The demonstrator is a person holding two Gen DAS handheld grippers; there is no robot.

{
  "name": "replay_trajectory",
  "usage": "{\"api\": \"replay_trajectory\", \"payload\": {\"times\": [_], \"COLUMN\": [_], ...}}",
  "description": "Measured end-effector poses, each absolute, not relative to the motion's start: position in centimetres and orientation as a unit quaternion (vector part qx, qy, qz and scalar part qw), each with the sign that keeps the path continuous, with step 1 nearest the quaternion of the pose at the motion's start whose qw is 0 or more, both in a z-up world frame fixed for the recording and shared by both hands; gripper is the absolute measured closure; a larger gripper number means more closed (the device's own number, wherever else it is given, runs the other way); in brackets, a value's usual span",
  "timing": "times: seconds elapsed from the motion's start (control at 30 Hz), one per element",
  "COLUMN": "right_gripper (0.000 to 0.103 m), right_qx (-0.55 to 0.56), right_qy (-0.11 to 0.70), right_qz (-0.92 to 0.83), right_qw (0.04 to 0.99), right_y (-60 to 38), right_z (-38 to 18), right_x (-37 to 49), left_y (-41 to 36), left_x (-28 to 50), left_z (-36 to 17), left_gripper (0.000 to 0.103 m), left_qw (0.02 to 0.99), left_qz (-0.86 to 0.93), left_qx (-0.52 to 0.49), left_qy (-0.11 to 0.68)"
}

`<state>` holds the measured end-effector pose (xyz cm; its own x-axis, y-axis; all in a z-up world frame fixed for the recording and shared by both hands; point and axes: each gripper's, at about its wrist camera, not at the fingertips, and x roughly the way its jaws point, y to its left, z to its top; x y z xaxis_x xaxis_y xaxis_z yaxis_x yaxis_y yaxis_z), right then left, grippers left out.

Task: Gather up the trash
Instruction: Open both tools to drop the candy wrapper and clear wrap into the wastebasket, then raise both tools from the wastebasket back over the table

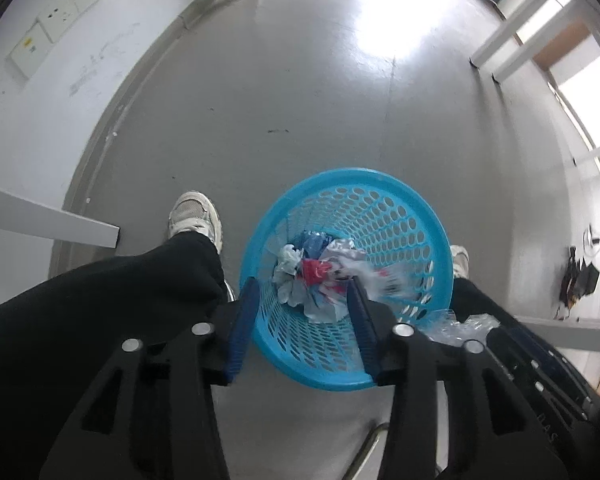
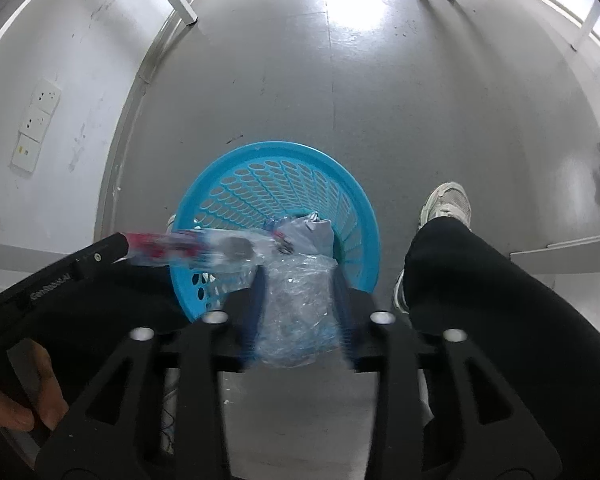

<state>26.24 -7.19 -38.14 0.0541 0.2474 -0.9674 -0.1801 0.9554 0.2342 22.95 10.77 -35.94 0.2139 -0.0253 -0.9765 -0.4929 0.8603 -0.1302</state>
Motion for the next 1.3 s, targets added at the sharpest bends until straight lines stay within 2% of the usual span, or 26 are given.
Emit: {"api": "replay_trajectory", "payload": {"times": [0.17,0.3,0.37,0.47,0.6,0.67,0.8,0.9,1.0,1.1,1.17,1.23,1.3], "right_gripper": [0.055,0.049,0.047,0.043,0.040,0.032,0.031,0.028,0.027,0.024,0.019,0.015,0.014], "right_qx": [0.019,0.012,0.007,-0.012,0.001,-0.009,-0.042,-0.039,-0.032,-0.023,-0.020,-0.017,-0.004], "right_qy": [0.670,0.664,0.660,0.658,0.662,0.648,0.622,0.617,0.608,0.587,0.572,0.556,0.542], "right_qz": [0.153,0.158,0.163,0.161,0.181,0.196,0.216,0.224,0.226,0.223,0.223,0.224,0.230], "right_qw": [0.727,0.731,0.733,0.735,0.727,0.736,0.752,0.753,0.760,0.778,0.789,0.801,0.809], "right_y": [-7.1,-6.9,-6.8,-6.9,-7.9,-8.1,-8.1,-8.7,-10.0,-11.0,-11.6,-12.1,-12.9], "right_z": [-38.0,-37.2,-36.5,-35.3,-33.0,-30.9,-27.8,-26.1,-24.3,-22.1,-20.6,-19.2,-17.4], "right_x": [26.2,25.7,25.3,24.5,23.3,22.2,19.8,18.2,16.9,15.7,15.1,14.3,13.4], "left_y": [10.1,9.0,8.3,7.3,6.1,5.8,5.0,5.0,4.8,5.0,5.4,5.6,5.5], "left_x": [22.6,22.0,21.5,20.6,18.3,17.0,13.7,11.6,10.0,8.8,7.7,6.8,5.8], "left_z": [-36.1,-35.9,-35.6,-34.3,-31.9,-30.8,-27.2,-24.9,-23.1,-21.6,-20.2,-18.9,-17.5], "left_gripper": [0.056,0.047,0.047,0.046,0.037,0.036,0.034,0.025,0.023,0.018,0.014,0.007,0.006], "left_qw": [0.742,0.737,0.740,0.751,0.762,0.767,0.791,0.811,0.827,0.839,0.849,0.860,0.871], "left_qz": [0.152,0.123,0.112,0.106,0.080,0.060,0.036,0.033,0.035,0.034,0.036,0.035,0.027], "left_qx": [-0.207,-0.196,-0.183,-0.167,-0.164,-0.160,-0.138,-0.132,-0.111,-0.103,-0.099,-0.096,-0.086], "left_qy": [0.619,0.635,0.638,0.630,0.621,0.619,0.595,0.570,0.551,0.532,0.518,0.500,0.483]}}
